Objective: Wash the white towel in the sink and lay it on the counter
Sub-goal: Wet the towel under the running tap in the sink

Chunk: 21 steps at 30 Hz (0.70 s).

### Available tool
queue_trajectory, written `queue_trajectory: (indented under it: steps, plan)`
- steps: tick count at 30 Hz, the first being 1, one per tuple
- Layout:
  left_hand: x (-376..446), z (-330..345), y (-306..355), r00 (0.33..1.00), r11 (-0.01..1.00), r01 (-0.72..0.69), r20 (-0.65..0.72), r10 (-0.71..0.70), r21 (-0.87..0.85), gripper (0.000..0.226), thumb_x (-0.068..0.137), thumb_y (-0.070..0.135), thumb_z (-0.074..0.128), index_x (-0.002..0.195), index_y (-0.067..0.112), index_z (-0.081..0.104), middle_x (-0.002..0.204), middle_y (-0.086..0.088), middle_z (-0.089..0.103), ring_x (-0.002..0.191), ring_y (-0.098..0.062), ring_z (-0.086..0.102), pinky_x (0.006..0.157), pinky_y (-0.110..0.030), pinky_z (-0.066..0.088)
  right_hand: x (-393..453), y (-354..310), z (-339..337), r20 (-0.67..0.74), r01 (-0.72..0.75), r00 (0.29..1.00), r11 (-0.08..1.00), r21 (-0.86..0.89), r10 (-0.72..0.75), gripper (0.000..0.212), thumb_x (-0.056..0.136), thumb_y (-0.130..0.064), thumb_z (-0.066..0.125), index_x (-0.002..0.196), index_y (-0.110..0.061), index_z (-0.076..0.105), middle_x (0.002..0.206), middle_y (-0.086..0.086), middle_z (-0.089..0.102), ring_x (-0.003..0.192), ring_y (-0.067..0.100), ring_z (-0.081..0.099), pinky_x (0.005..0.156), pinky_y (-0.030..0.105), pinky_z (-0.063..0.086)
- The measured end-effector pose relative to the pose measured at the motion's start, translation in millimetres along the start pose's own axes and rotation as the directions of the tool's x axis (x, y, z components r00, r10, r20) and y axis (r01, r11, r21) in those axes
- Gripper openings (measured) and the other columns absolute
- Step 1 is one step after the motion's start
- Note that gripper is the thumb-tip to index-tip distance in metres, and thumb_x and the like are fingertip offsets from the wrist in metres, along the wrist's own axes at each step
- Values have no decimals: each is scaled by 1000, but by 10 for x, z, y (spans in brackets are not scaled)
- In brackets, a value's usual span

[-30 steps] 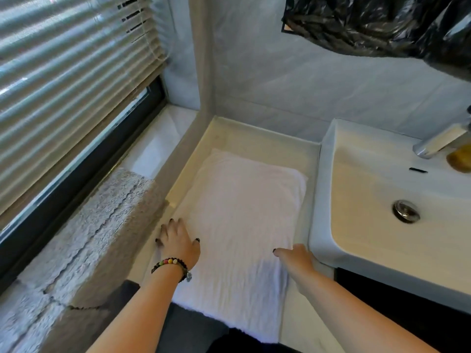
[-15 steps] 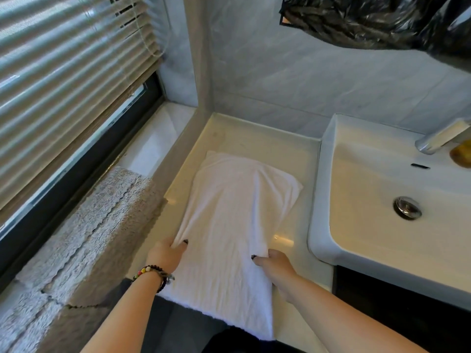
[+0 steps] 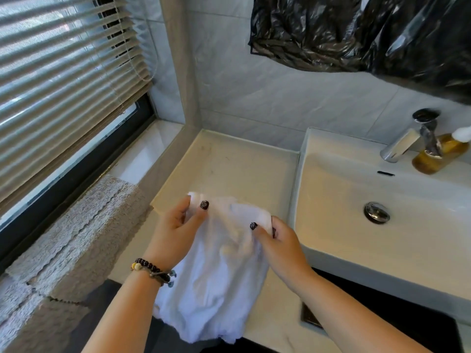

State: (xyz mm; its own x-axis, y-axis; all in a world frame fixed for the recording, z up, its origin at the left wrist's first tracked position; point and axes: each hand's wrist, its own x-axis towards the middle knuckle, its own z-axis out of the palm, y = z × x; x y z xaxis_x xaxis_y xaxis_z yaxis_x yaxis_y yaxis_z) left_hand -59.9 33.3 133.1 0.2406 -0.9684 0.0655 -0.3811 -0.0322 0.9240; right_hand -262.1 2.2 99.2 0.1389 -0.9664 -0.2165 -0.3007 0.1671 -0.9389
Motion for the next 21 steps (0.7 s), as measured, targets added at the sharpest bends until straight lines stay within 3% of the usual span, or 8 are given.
queue_trajectory:
  steps: [4, 8, 9, 12, 14, 17, 19, 21]
  plan:
    - [-92, 280, 560, 985, 987, -156, 75, 158, -36, 59, 81, 46, 62, 92, -9, 46, 80, -22, 51, 70, -39, 49, 65, -56, 43, -183, -376, -575, -5, 149, 989, 989, 19, -149, 17, 86, -17, 67, 89, -2, 59, 72, 6, 55, 61, 10, 47, 56, 24, 38]
    - [-204, 666, 1085, 956, 942, -287, -8, 293, 173, 33, 86, 21, 70, 78, -2, 47, 65, -10, 43, 56, -13, 38, 54, -25, 35, -415, -623, -1310, 8, 222, 975, 959, -177, -224, 32, 74, -23, 81, 86, -16, 52, 78, -4, 55, 66, 6, 48, 54, 12, 38]
    - [-228, 779, 1219, 946, 926, -301, -53, 320, 230, 30, 88, 17, 69, 77, -3, 48, 65, -11, 47, 56, -15, 39, 53, -24, 33, -480, -650, -1497, 9, 246, 967, 929, -277, -253, 38, 72, -24, 83, 85, -17, 47, 79, -6, 49, 66, 5, 45, 54, 12, 37]
    - [-251, 1141, 1576, 890, 873, -351, -167, 423, 339, 27, 86, 11, 69, 71, -2, 51, 80, -12, 52, 73, -23, 47, 59, -25, 32, -671, -642, -2041, 103, 349, 926, 722, -598, -362, 51, 72, -29, 82, 106, -21, 45, 104, -6, 37, 86, 12, 48, 70, 16, 44]
    - [-265, 1379, 1791, 814, 808, -426, -217, 538, 408, 23, 79, 12, 71, 65, 6, 54, 93, -10, 47, 86, -27, 47, 68, -22, 28, -750, -593, -2395, 133, 400, 879, 555, -730, -459, 53, 75, -24, 81, 116, -21, 47, 112, -5, 29, 90, 20, 51, 75, 35, 51]
    - [-316, 1719, 2126, 726, 763, -523, -271, 632, 379, 9, 77, 15, 73, 77, 6, 69, 117, -15, 45, 104, -29, 41, 89, -30, 35, -795, -622, -2905, 78, 470, 753, 451, -759, -654, 23, 74, -11, 80, 87, -9, 61, 102, 2, 40, 73, 24, 51, 61, 44, 49]
    - [-277, 1897, 2310, 762, 803, -554, -255, 595, 221, 8, 84, 7, 71, 83, 6, 63, 121, -2, 45, 103, -21, 45, 89, -25, 38, -777, -708, -3244, -39, 430, 725, 496, -754, -687, 17, 76, -11, 78, 72, -6, 62, 93, 2, 45, 73, 22, 50, 60, 36, 43]
    - [-152, 2023, 2449, 837, 861, -501, -205, 508, 88, 13, 91, 12, 65, 93, 4, 56, 98, 9, 48, 83, -17, 48, 75, -29, 39, -743, -827, -3566, -138, 392, 708, 547, -739, -693, 14, 78, -12, 75, 72, -5, 64, 90, 2, 51, 81, 23, 54, 65, 35, 42]
